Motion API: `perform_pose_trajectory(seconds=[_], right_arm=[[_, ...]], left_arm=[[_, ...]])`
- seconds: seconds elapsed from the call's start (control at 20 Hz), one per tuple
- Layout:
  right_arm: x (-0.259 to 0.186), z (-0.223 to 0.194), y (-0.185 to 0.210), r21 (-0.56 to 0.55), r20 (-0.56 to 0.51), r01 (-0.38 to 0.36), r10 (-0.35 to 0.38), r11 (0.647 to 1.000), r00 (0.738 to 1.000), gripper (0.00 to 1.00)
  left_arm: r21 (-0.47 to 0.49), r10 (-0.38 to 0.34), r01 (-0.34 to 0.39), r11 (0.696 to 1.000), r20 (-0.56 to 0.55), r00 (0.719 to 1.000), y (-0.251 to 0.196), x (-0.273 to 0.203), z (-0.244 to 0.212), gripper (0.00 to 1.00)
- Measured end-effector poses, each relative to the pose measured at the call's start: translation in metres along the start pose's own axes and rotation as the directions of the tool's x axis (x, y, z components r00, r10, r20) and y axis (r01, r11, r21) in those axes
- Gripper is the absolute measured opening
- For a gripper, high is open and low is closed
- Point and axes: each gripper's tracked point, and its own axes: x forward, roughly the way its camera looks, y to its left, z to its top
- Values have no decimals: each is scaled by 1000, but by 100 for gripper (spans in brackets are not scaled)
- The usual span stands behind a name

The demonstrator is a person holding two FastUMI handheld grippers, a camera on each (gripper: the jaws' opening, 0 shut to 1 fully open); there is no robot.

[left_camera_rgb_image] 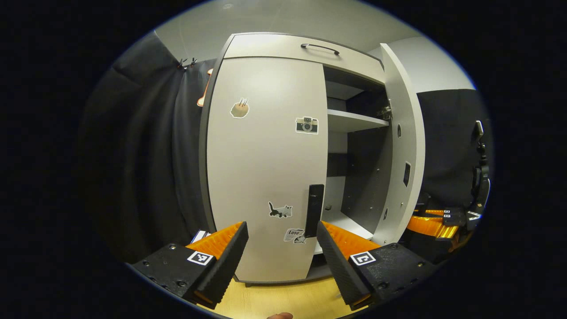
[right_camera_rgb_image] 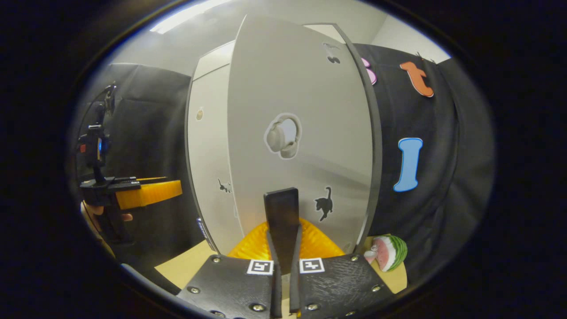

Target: Open the right door of the double-door shoe cabinet with the right hand, and open the left door with the left hand.

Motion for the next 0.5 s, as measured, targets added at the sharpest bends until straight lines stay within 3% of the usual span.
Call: perform_pose_trajectory(seconds=[0.5], right_arm=[[-13, -1, -18, 8, 8, 62, -63, 998, 998, 7]], left_arm=[[6, -33, 33, 999, -9, 999, -10, 7, -3, 97]])
